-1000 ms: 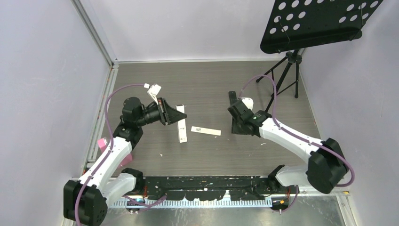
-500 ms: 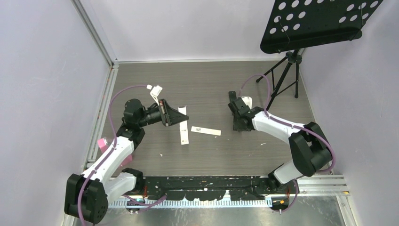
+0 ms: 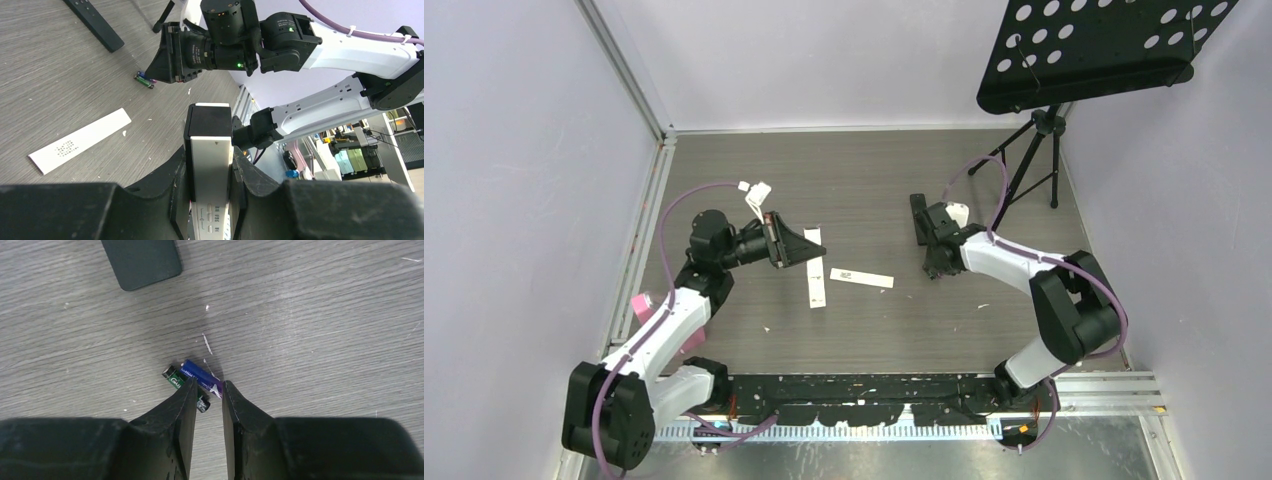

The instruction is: Load the batteries into the remote control

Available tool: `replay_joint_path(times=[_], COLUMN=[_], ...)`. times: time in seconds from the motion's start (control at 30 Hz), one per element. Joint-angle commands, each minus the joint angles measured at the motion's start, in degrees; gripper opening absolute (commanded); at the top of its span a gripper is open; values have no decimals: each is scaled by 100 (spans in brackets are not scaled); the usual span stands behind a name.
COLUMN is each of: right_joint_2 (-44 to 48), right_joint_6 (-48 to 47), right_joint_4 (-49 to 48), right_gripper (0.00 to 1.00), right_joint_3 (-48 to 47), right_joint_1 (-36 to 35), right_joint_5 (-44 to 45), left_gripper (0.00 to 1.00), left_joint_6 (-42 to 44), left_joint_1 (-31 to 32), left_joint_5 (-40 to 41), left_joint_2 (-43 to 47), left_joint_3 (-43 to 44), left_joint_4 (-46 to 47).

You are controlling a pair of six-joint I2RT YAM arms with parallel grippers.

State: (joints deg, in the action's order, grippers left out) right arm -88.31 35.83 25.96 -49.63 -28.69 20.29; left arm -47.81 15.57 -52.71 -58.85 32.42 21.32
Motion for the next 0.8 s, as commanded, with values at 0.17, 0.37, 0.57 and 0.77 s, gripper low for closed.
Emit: replay_joint_path(times=[0.17, 0.37, 0.57, 0.77], right_joint_2=[-288, -461, -615, -583], right_joint_6=[-314, -365, -256, -140], right_joint_4=[-152, -147, -131, -176], right_gripper=[31, 29, 25, 9], right_joint_3=[-258, -282, -304, -291], right_joint_1=[29, 45, 160, 232], right_joint_5=[230, 65, -115, -246], left_gripper=[0, 0, 0, 0], left_joint_6=[-48, 6, -8, -81], left_joint_1=[-28, -28, -28, -28], left_joint_5=[-130, -82, -66, 78], left_joint_2=[-24, -47, -72, -122], left_joint_3=[5, 26, 53, 40], left_joint_4=[328, 205, 91, -32])
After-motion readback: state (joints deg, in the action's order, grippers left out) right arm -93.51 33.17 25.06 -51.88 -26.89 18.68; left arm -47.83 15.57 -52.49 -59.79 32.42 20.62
